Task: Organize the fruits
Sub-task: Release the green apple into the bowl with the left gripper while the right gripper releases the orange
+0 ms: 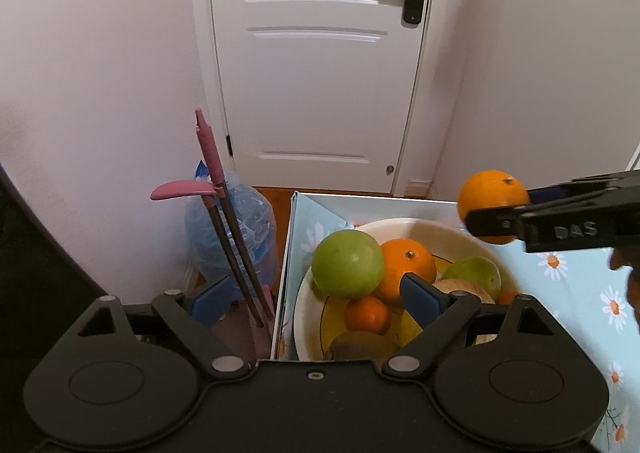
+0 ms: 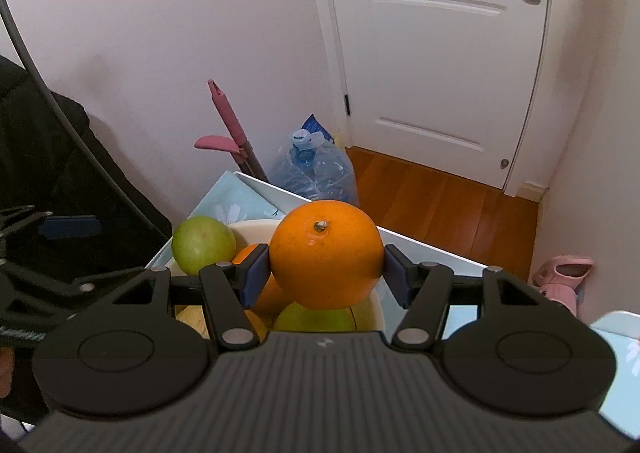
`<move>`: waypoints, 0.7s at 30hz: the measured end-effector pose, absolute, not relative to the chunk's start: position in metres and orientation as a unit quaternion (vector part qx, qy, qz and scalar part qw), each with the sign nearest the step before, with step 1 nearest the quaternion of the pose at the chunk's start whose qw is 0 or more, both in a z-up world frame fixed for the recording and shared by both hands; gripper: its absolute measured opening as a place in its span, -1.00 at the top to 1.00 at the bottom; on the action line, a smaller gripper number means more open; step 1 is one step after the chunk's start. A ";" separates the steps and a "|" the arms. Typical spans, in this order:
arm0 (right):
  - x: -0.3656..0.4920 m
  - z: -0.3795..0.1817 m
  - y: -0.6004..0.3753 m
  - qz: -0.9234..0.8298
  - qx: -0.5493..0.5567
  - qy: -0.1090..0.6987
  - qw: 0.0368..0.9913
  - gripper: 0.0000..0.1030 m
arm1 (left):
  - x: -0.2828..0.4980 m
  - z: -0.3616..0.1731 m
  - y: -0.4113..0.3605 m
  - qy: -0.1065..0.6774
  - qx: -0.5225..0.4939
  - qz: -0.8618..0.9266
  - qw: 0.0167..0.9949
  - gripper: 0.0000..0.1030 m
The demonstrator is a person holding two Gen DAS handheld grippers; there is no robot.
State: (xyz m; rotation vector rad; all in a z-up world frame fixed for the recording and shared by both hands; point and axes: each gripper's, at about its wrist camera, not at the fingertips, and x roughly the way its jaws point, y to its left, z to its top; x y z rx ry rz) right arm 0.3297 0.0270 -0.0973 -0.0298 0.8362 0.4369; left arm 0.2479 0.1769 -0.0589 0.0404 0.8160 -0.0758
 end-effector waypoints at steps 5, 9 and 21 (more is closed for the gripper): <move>0.344 -0.111 0.036 0.213 -0.013 0.411 0.886 -0.47 | 0.244 -0.060 0.178 0.393 0.024 -0.036 0.918 -0.81; 0.349 -0.118 0.039 0.216 -0.011 0.413 0.885 -0.47 | 0.244 -0.060 0.176 0.391 0.031 -0.033 0.919 -0.81; 0.345 -0.119 0.030 0.216 0.021 0.377 0.901 -1.00 | 0.239 -0.065 0.176 0.388 0.041 -0.042 0.920 -0.81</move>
